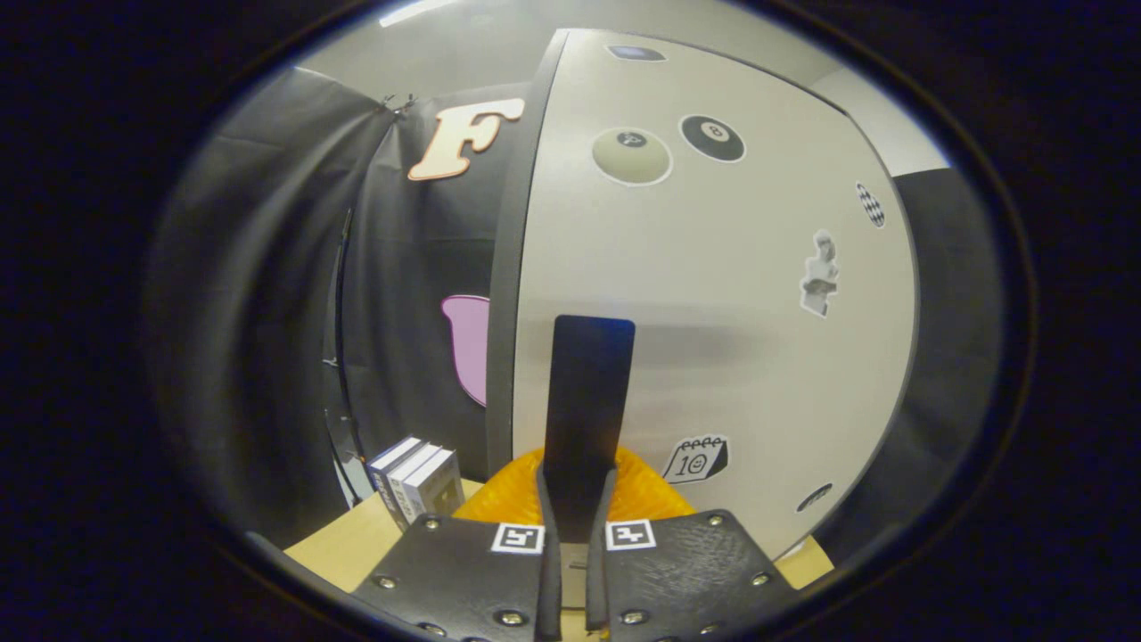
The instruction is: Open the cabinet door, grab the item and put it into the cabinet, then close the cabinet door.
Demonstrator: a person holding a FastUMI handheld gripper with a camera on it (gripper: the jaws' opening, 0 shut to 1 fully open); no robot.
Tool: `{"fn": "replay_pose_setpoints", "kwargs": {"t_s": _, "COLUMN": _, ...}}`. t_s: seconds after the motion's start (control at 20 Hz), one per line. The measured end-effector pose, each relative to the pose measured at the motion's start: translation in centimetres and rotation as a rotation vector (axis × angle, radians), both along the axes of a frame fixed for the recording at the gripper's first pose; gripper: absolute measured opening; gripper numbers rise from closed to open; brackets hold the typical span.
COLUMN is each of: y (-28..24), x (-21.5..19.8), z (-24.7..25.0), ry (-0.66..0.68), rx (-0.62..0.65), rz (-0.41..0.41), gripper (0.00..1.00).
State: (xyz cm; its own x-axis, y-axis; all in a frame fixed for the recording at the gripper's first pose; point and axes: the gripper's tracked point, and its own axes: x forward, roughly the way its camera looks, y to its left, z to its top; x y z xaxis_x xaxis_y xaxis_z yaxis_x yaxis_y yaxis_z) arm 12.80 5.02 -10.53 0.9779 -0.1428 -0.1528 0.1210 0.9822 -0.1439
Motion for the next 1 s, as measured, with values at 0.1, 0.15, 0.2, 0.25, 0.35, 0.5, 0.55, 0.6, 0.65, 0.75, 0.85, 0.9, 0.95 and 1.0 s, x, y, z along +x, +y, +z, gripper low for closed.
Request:
{"fn": "replay_pose_setpoints", "kwargs": {"t_s": 0.1, "y": 0.1, "x": -0.6, "z": 0.1, "ry": -0.001, "rx": -0.003, "rz": 0.013, "gripper": 0.11}}
{"fn": "replay_pose_setpoints", "kwargs": {"t_s": 0.15, "y": 0.1, "x": -0.9, "z": 0.2, "ry": 0.004, "rx": -0.002, "rz": 0.018, "gripper": 0.11}}
{"fn": "replay_pose_setpoints", "kwargs": {"t_s": 0.2, "y": 0.3, "x": -1.2, "z": 0.2, "ry": 0.006, "rx": 0.003, "rz": 0.024, "gripper": 0.11}}
{"fn": "replay_pose_setpoints", "kwargs": {"t_s": 0.25, "y": 0.3, "x": -1.5, "z": 0.3, "ry": 0.010, "rx": 0.006, "rz": 0.030, "gripper": 0.11}}
{"fn": "replay_pose_setpoints", "kwargs": {"t_s": 0.35, "y": 0.3, "x": -2.0, "z": 0.5, "ry": 0.013, "rx": 0.005, "rz": 0.044, "gripper": 0.11}}
{"fn": "replay_pose_setpoints", "kwargs": {"t_s": 0.5, "y": 0.2, "x": -2.7, "z": 0.5, "ry": 0.017, "rx": 0.008, "rz": 0.056, "gripper": 0.11}}
{"fn": "replay_pose_setpoints", "kwargs": {"t_s": 0.55, "y": 0.2, "x": -2.9, "z": 0.5, "ry": 0.019, "rx": 0.012, "rz": 0.058, "gripper": 0.11}}
{"fn": "replay_pose_setpoints", "kwargs": {"t_s": 0.6, "y": 0.3, "x": -3.1, "z": 0.5, "ry": 0.018, "rx": 0.012, "rz": 0.061, "gripper": 0.11}}
{"fn": "replay_pose_setpoints", "kwargs": {"t_s": 0.65, "y": 0.2, "x": -3.5, "z": 0.5, "ry": 0.019, "rx": 0.011, "rz": 0.066, "gripper": 0.11}}
{"fn": "replay_pose_setpoints", "kwargs": {"t_s": 0.75, "y": 0.1, "x": -4.0, "z": 0.6, "ry": 0.018, "rx": 0.018, "rz": 0.081, "gripper": 0.11}}
{"fn": "replay_pose_setpoints", "kwargs": {"t_s": 0.85, "y": 0.2, "x": -4.5, "z": 0.7, "ry": 0.020, "rx": 0.021, "rz": 0.101, "gripper": 0.11}}
{"fn": "replay_pose_setpoints", "kwargs": {"t_s": 0.9, "y": 0.2, "x": -4.8, "z": 0.7, "ry": 0.023, "rx": 0.026, "rz": 0.110, "gripper": 0.11}}
{"fn": "replay_pose_setpoints", "kwargs": {"t_s": 0.95, "y": 0.1, "x": -5.0, "z": 0.7, "ry": 0.027, "rx": 0.031, "rz": 0.117, "gripper": 0.11}}
{"fn": "replay_pose_setpoints", "kwargs": {"t_s": 1.0, "y": 0.0, "x": -5.3, "z": 0.7, "ry": 0.030, "rx": 0.030, "rz": 0.124, "gripper": 0.11}}
